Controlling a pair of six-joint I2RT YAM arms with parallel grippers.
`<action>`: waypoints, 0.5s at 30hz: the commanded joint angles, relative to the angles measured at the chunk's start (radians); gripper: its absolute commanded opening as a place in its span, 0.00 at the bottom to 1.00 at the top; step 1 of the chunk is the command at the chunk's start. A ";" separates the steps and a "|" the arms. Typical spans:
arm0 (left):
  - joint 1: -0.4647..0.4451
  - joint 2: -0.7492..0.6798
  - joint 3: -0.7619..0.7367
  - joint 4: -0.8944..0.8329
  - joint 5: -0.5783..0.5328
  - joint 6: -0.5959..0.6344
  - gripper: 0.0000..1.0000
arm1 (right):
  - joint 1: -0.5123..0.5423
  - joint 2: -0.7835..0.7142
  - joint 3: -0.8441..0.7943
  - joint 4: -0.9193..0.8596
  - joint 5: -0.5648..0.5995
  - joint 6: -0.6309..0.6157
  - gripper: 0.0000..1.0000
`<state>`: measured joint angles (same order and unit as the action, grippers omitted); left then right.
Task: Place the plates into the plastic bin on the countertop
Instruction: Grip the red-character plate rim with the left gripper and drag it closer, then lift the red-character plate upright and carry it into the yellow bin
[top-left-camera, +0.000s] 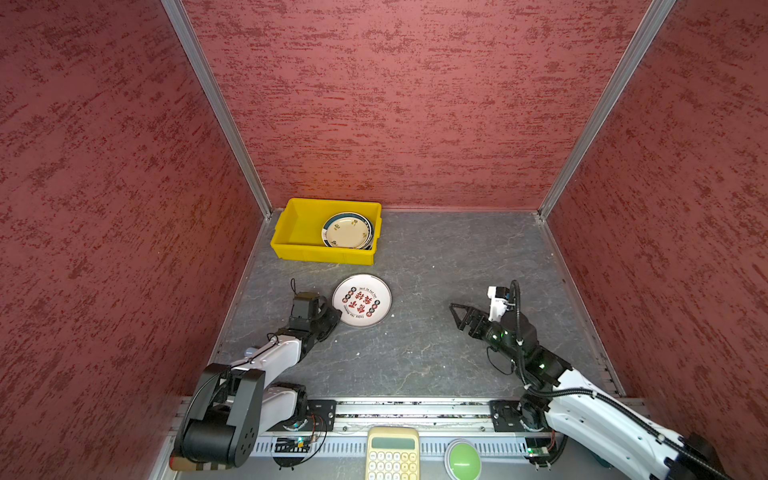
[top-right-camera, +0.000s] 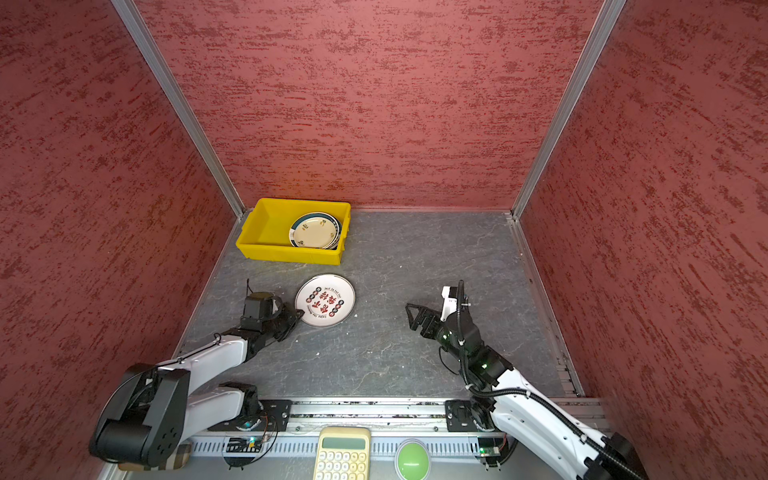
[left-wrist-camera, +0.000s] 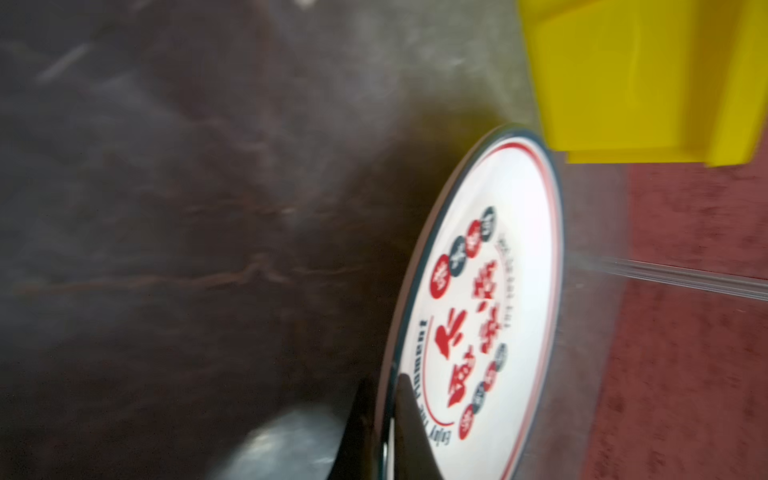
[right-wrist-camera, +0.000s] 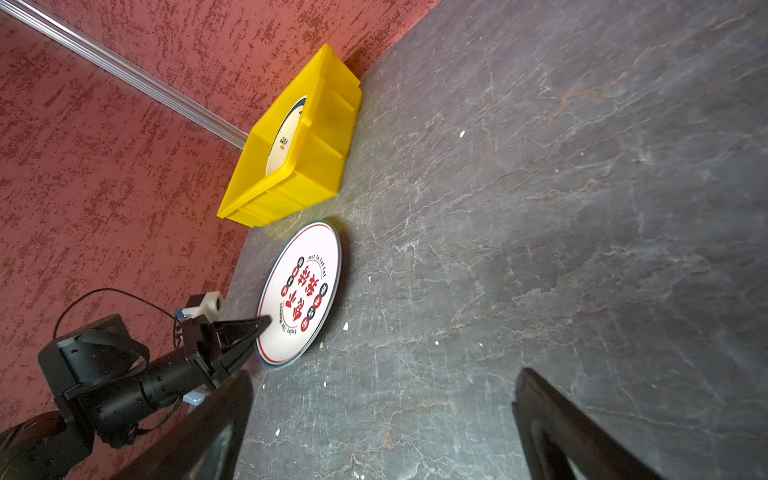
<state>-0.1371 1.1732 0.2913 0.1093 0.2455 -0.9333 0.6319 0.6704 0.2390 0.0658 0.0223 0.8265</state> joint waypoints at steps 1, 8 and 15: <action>-0.010 0.005 -0.023 -0.117 -0.035 0.039 0.01 | 0.002 -0.014 0.019 0.012 0.017 0.006 0.99; -0.047 -0.186 0.027 -0.242 -0.031 0.083 0.00 | 0.002 -0.029 0.026 0.001 0.030 0.003 0.99; -0.064 -0.370 0.155 -0.355 -0.038 0.120 0.00 | 0.003 -0.017 0.044 -0.002 0.039 -0.003 0.99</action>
<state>-0.1970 0.8490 0.3687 -0.2394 0.2119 -0.8494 0.6319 0.6525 0.2398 0.0624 0.0311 0.8265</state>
